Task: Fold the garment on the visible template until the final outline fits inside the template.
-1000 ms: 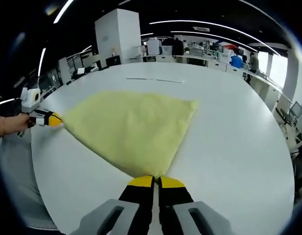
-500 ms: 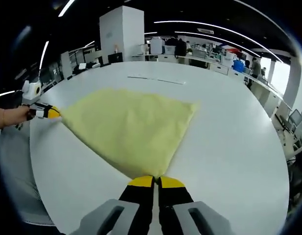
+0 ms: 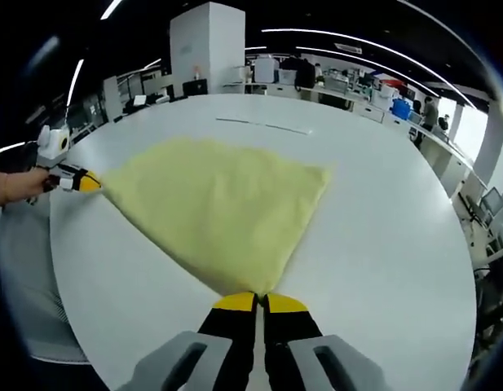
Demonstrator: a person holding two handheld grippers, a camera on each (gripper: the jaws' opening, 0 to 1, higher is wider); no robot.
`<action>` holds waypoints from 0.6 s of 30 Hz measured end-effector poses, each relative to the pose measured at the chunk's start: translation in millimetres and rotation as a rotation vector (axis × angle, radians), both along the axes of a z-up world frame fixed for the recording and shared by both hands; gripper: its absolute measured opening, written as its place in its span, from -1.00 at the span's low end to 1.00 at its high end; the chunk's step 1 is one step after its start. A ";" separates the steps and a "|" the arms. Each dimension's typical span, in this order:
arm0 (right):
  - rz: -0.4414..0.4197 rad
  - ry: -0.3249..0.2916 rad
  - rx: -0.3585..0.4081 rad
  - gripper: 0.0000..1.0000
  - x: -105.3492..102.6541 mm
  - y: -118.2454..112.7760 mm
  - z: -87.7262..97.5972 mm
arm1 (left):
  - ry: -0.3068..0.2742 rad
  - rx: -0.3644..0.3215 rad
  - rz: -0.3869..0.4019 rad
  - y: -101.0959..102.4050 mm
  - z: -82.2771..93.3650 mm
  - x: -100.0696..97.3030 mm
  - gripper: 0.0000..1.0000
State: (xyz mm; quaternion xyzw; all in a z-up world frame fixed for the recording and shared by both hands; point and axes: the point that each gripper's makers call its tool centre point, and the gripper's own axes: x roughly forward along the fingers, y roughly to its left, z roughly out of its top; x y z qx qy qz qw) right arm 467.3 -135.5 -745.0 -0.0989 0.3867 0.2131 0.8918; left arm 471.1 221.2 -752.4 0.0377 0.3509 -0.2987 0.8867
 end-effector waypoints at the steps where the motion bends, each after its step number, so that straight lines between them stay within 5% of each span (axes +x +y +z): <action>1: 0.000 0.002 -0.005 -1.00 -1.5 -0.9 0.0 | 0.003 0.006 -0.006 -0.2 -0.4 -1.0 -1.00; 18: 0.015 0.018 -0.044 -1.00 -22.0 -2.2 -1.2 | 0.004 0.053 -0.046 -0.1 1.5 -17.3 -1.00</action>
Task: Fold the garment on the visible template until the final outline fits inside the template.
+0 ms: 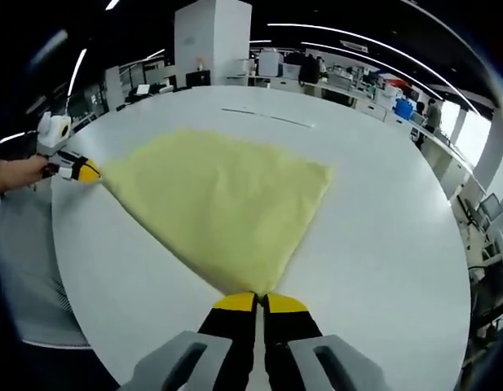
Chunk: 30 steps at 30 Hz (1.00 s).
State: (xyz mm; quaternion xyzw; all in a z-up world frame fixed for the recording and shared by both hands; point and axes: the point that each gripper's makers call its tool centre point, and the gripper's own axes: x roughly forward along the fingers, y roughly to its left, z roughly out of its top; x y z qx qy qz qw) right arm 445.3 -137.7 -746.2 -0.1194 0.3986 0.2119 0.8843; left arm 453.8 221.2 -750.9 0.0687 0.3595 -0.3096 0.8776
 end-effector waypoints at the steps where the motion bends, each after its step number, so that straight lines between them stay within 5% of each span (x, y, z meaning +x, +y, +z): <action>1: -0.001 0.000 0.002 -1.00 -1.0 0.0 0.5 | 0.000 0.000 -0.001 0.4 0.2 -0.8 -1.00; 17: -0.021 0.018 0.012 -1.00 -21.8 -3.0 -0.7 | 0.020 0.073 -0.035 6.4 -0.4 -25.5 -1.00; 21: -0.014 0.020 0.022 -1.00 -24.8 -2.3 -2.6 | 0.054 -0.010 0.013 5.3 1.1 -30.6 -1.00; 30: -0.041 0.013 0.047 -1.00 -19.8 -4.2 -2.8 | 0.058 -0.028 0.024 5.6 3.7 -28.8 -1.00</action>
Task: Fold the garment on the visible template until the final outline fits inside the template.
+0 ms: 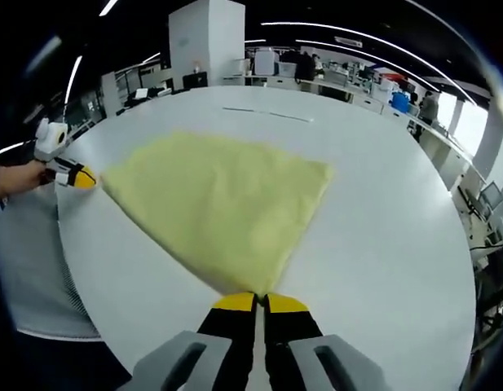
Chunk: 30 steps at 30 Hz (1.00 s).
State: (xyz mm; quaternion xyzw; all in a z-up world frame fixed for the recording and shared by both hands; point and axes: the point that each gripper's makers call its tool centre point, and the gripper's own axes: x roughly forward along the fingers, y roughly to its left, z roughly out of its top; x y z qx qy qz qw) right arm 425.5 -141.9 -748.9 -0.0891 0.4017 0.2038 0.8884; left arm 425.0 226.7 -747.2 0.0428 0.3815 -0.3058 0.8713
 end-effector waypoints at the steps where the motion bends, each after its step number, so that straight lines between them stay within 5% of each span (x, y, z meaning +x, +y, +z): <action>1: -0.004 0.002 0.007 -1.00 0.6 -0.2 -0.1 | 0.003 0.001 0.001 0.4 0.1 -0.3 -1.00; 6: -0.028 0.016 0.026 -0.99 0.9 -1.3 0.8 | 0.016 -0.048 0.035 1.0 5.9 -0.2 -1.00; 11: -0.027 0.013 0.029 -0.70 -1.7 -1.6 6.2 | 0.013 -0.064 0.026 -3.0 13.4 -4.5 -0.98; 15: 0.005 0.022 0.030 -0.32 -7.5 4.8 10.9 | 0.031 -0.055 0.045 -3.2 12.9 -7.6 -0.54; 20: 0.048 0.004 0.012 -0.01 -11.2 12.5 19.8 | 0.025 -0.068 0.043 -6.1 19.8 -11.0 -0.36; 30: 0.109 -0.022 0.044 0.52 -22.8 32.8 52.0 | -0.067 -0.107 0.008 -21.8 62.1 -14.2 -0.02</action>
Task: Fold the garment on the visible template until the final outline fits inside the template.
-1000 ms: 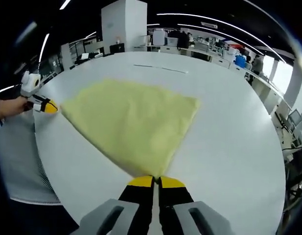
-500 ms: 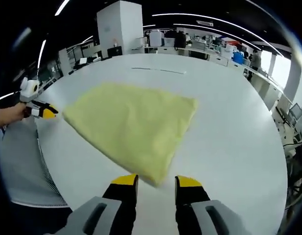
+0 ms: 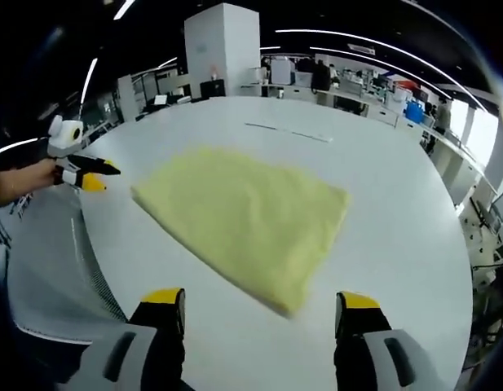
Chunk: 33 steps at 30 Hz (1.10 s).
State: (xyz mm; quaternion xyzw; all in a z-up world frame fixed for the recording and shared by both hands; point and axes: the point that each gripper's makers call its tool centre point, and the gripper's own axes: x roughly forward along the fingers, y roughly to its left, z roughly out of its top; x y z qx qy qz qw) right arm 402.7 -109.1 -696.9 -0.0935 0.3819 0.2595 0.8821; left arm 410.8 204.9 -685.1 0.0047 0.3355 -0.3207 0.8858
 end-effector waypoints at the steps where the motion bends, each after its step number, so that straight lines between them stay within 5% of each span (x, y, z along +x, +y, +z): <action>1: 0.005 -0.005 0.009 0.56 -0.8 2.0 4.0 | -0.010 0.000 -0.004 -1.1 3.4 -1.1 0.03; 6: 0.004 -0.033 0.070 0.66 -4.4 12.3 29.8 | -0.040 0.024 -0.014 -1.2 13.4 -9.0 0.23; 12: 0.040 -0.078 0.079 0.80 -9.2 23.2 50.4 | -0.023 -0.068 0.022 -1.7 19.9 -13.7 0.42; 22: 0.019 -0.095 0.129 0.90 -20.5 35.1 53.1 | -0.059 -0.077 0.022 -8.1 29.9 -21.1 0.72; 33: 0.012 -0.104 0.106 0.98 -24.6 32.3 54.1 | -0.064 -0.091 0.090 9.5 29.9 -14.8 0.95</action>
